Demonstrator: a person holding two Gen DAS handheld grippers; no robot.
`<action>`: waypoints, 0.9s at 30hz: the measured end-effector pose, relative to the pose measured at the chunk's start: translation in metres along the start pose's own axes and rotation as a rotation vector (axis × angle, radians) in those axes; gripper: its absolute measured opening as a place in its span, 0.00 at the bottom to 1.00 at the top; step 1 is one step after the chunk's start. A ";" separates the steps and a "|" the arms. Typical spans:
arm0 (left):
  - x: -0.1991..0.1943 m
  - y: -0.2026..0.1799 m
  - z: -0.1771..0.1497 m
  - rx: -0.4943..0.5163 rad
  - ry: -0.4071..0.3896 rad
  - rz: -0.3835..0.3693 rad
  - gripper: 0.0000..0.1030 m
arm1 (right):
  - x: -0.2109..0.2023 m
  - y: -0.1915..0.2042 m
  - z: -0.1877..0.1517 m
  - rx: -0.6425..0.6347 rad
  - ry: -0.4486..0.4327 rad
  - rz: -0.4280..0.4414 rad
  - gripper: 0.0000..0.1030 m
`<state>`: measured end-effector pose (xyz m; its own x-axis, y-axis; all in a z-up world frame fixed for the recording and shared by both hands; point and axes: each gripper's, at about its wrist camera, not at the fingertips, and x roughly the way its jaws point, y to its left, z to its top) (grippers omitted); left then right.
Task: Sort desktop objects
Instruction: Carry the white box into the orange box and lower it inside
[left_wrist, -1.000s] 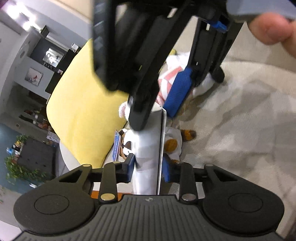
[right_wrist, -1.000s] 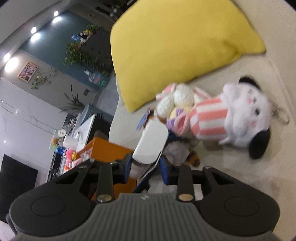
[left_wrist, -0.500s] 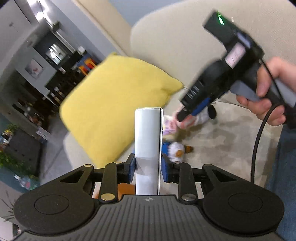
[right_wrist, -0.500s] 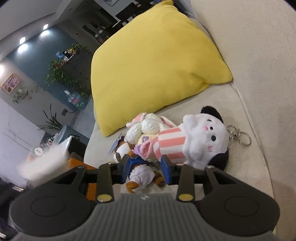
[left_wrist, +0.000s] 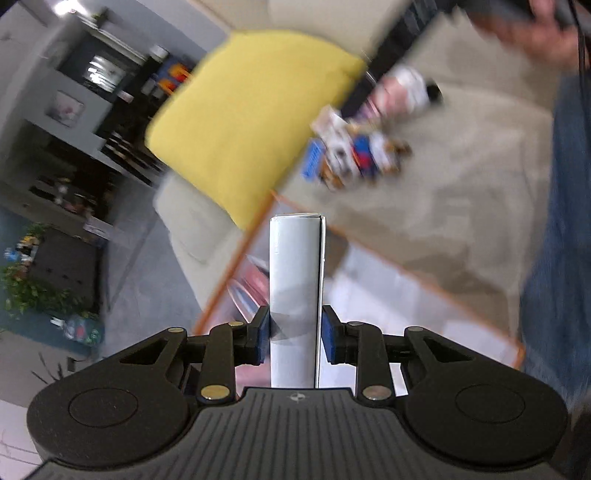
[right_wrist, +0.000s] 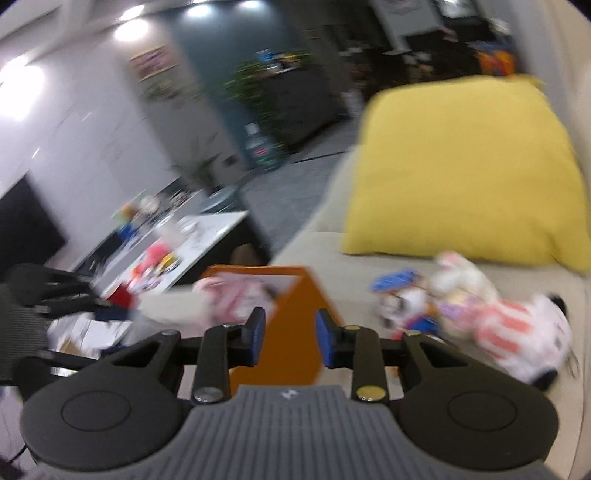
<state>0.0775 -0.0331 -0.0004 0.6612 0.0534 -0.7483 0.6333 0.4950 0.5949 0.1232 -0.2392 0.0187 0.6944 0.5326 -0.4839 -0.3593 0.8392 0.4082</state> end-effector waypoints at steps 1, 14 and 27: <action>0.006 -0.001 -0.004 0.009 0.017 -0.017 0.32 | 0.003 0.014 0.003 -0.047 0.019 0.010 0.33; 0.081 0.002 -0.049 0.112 0.119 -0.238 0.32 | 0.093 0.110 -0.007 -0.567 0.327 0.024 0.32; 0.106 0.009 -0.063 0.130 0.071 -0.331 0.32 | 0.157 0.134 -0.027 -0.817 0.598 0.102 0.38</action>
<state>0.1278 0.0319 -0.0936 0.3847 -0.0293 -0.9226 0.8576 0.3810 0.3455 0.1671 -0.0402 -0.0240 0.2914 0.3851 -0.8756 -0.8708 0.4857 -0.0762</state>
